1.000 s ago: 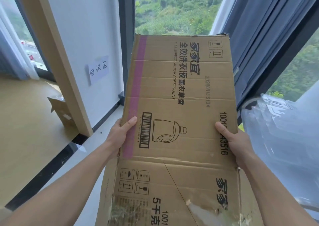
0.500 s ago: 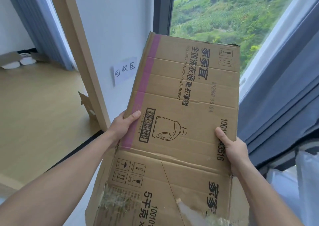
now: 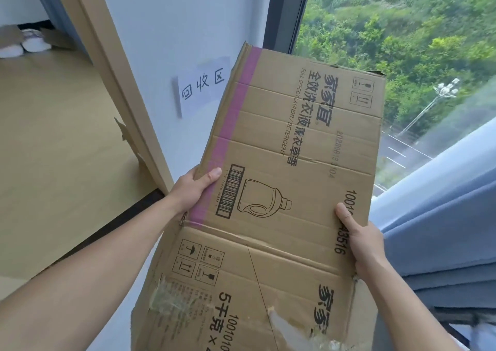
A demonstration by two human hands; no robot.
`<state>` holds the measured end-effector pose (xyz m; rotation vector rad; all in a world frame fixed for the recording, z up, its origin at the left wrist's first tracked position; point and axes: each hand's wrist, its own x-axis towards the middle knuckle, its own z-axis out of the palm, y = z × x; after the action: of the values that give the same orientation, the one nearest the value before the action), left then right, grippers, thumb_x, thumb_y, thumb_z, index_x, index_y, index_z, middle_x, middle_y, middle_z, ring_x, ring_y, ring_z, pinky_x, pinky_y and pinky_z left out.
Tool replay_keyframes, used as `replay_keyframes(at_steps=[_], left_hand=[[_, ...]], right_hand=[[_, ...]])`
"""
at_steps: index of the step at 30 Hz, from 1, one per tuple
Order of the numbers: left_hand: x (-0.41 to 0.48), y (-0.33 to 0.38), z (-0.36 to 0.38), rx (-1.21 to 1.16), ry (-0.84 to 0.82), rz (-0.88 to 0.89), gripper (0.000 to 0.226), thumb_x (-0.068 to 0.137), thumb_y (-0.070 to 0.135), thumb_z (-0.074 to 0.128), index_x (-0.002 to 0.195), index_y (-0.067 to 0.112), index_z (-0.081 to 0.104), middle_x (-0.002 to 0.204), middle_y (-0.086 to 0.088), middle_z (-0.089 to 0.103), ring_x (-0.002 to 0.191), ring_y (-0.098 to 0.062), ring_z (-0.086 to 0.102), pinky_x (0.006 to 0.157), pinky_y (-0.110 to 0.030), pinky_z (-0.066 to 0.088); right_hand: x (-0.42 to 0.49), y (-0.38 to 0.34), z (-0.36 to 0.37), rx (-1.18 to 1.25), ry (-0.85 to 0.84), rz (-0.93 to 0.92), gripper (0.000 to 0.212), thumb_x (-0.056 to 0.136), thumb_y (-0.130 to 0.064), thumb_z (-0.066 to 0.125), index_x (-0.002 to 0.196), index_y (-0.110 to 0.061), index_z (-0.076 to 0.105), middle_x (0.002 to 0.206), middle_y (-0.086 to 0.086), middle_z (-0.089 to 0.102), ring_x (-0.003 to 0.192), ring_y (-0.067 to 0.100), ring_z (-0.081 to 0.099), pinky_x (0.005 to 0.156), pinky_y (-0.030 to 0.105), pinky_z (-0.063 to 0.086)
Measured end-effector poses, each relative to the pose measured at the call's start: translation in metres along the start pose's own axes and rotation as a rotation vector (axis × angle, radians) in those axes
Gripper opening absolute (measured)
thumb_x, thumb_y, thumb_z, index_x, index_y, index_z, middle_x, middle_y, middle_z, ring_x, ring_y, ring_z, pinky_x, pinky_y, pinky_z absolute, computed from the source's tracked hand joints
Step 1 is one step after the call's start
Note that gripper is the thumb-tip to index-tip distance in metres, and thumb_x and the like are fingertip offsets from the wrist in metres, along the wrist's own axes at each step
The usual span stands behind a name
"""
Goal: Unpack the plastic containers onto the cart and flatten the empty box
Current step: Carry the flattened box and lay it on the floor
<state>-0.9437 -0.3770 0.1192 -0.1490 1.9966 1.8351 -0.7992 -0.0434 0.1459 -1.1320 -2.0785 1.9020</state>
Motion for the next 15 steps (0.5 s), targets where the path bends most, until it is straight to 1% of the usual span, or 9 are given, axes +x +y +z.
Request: replay_keyframes(at_steps=[3,5,8,11,13,15], left_hand=[[0.060,-0.005,-0.008,0.030,-0.019,-0.052,0.085,0.055,0.078,0.079,0.124,0.031,0.062,0.112,0.001,0.075,0.102,-0.023,0.072,0.097,-0.048,0.054],[0.101,-0.010,-0.013,0.068,-0.033,-0.069,0.083,0.057,0.079,0.078,0.125,0.033,0.062,0.113,0.002,0.075,0.103,-0.023,0.072,0.097,-0.048,0.054],[0.156,-0.021,-0.015,0.108,-0.042,-0.082,0.081,0.058,0.078,0.078,0.125,0.034,0.061,0.113,0.002,0.075,0.103,-0.023,0.072,0.098,-0.047,0.053],[0.199,-0.033,-0.009,0.150,-0.032,-0.093,0.072,0.059,0.077,0.076,0.116,0.036,0.063,0.109,0.004,0.076,0.100,-0.020,0.073,0.096,-0.045,0.055],[0.225,-0.044,-0.003,0.183,-0.020,-0.108,0.071,0.058,0.076,0.076,0.115,0.036,0.063,0.108,0.005,0.076,0.098,-0.019,0.074,0.096,-0.045,0.055],[0.248,-0.055,0.002,0.217,-0.009,-0.122,0.073,0.059,0.075,0.075,0.119,0.035,0.062,0.108,0.007,0.076,0.097,-0.016,0.074,0.096,-0.043,0.055]], right_hand=[[0.050,0.011,0.032,-0.009,0.024,0.046,0.045,0.080,-0.051,0.077,0.113,-0.021,0.071,0.104,-0.004,0.073,0.096,0.020,0.069,0.078,0.034,0.054],[0.082,0.021,0.052,-0.002,0.043,0.081,0.044,0.080,-0.052,0.077,0.112,-0.023,0.070,0.101,-0.007,0.072,0.095,0.018,0.068,0.083,0.036,0.054],[0.126,0.039,0.078,0.042,0.048,0.119,0.036,0.083,-0.048,0.076,0.111,-0.026,0.068,0.100,-0.010,0.071,0.089,0.011,0.067,0.080,0.033,0.053],[0.166,0.061,0.097,0.079,0.042,0.155,0.036,0.084,-0.046,0.076,0.112,-0.027,0.067,0.102,-0.010,0.071,0.090,0.011,0.068,0.081,0.033,0.054],[0.193,0.078,0.107,0.097,0.038,0.188,0.031,0.084,-0.046,0.075,0.107,-0.028,0.067,0.102,-0.011,0.071,0.090,0.010,0.067,0.080,0.033,0.052],[0.218,0.096,0.115,0.092,0.034,0.208,0.024,0.083,-0.047,0.075,0.098,-0.031,0.066,0.101,-0.012,0.071,0.092,0.010,0.067,0.080,0.033,0.052]])
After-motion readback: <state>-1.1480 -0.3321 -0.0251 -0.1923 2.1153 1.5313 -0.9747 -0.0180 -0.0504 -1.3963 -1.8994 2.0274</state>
